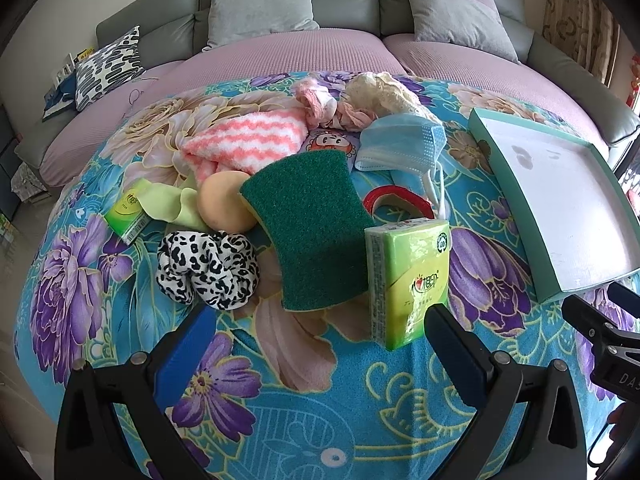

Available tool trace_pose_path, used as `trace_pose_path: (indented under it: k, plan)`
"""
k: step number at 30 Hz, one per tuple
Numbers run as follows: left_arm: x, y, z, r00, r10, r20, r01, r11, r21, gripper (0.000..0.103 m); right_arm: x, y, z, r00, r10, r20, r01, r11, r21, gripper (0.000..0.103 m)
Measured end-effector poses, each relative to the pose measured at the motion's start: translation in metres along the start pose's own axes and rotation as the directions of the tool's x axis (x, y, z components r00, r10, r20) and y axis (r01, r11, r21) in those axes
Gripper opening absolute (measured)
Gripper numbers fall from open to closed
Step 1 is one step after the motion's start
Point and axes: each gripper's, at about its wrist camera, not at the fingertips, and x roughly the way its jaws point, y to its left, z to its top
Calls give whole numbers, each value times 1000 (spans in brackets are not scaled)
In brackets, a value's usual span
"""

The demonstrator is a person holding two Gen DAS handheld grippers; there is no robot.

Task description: Organize soft objects

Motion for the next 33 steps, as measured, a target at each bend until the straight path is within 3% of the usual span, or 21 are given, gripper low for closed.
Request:
trace_pose_path:
  k: [33]
  plan:
    - [1,0,0,1000,6,-3,-6,1000,4,103,1,0,1,1000,-1,-1,1,1000,0,103]
